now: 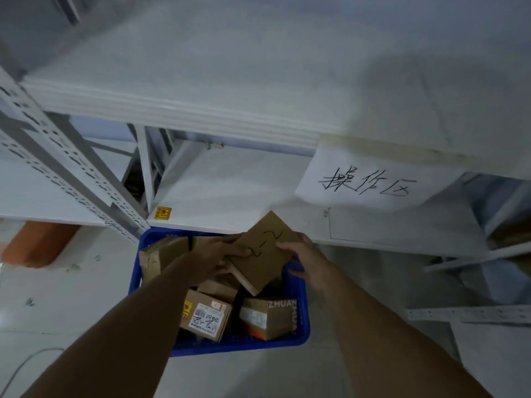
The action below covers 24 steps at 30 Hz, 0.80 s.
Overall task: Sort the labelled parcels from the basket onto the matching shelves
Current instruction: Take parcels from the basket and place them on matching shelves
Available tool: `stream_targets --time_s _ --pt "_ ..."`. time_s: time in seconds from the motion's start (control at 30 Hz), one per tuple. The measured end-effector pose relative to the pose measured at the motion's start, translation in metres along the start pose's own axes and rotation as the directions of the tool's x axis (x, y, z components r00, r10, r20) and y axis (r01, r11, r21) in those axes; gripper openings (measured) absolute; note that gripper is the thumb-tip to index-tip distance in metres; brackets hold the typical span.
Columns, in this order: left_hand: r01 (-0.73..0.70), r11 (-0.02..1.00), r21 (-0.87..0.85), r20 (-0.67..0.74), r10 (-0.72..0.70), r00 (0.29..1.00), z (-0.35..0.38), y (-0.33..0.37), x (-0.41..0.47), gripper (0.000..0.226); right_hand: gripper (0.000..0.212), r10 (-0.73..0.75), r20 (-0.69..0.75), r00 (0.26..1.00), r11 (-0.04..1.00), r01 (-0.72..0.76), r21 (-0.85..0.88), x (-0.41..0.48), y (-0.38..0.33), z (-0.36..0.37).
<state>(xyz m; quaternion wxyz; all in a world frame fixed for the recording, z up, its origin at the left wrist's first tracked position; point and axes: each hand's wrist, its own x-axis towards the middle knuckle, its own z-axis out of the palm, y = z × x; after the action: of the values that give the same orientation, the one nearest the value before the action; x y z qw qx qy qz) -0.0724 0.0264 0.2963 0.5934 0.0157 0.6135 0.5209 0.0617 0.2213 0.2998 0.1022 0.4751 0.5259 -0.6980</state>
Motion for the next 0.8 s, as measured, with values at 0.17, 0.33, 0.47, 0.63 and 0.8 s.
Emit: stream_targets --time_s 0.17,0.33,0.47,0.63,0.8 --pt "-0.084 0.985 0.149 0.034 0.079 0.996 0.018 0.078 -0.083 0.045 0.053 -0.055 0.1 0.993 0.998 0.057 -0.011 -0.097 -0.061 -0.015" --pt "-0.225 0.974 0.013 -0.05 0.225 0.973 0.043 0.141 -0.167 0.089 0.062 -0.205 0.043 0.978 0.974 0.2 0.11 -0.198 -0.114 -0.017" --pt "-0.361 0.932 0.033 -0.056 0.362 0.93 0.079 0.2 -0.232 0.073 0.061 -0.359 -0.021 0.933 0.902 0.352 0.25 -0.268 -0.173 -0.018" --pt "-0.587 0.806 0.075 -0.086 0.592 0.801 0.117 0.284 -0.316 0.062 0.055 -0.549 -0.088 0.831 0.821 0.556 0.132 -0.358 -0.249 -0.018" --pt "-0.721 0.682 0.121 -0.073 0.731 0.679 0.136 0.341 -0.382 0.054 0.035 -0.698 -0.21 0.684 0.688 0.723 0.067 -0.434 -0.304 -0.014"
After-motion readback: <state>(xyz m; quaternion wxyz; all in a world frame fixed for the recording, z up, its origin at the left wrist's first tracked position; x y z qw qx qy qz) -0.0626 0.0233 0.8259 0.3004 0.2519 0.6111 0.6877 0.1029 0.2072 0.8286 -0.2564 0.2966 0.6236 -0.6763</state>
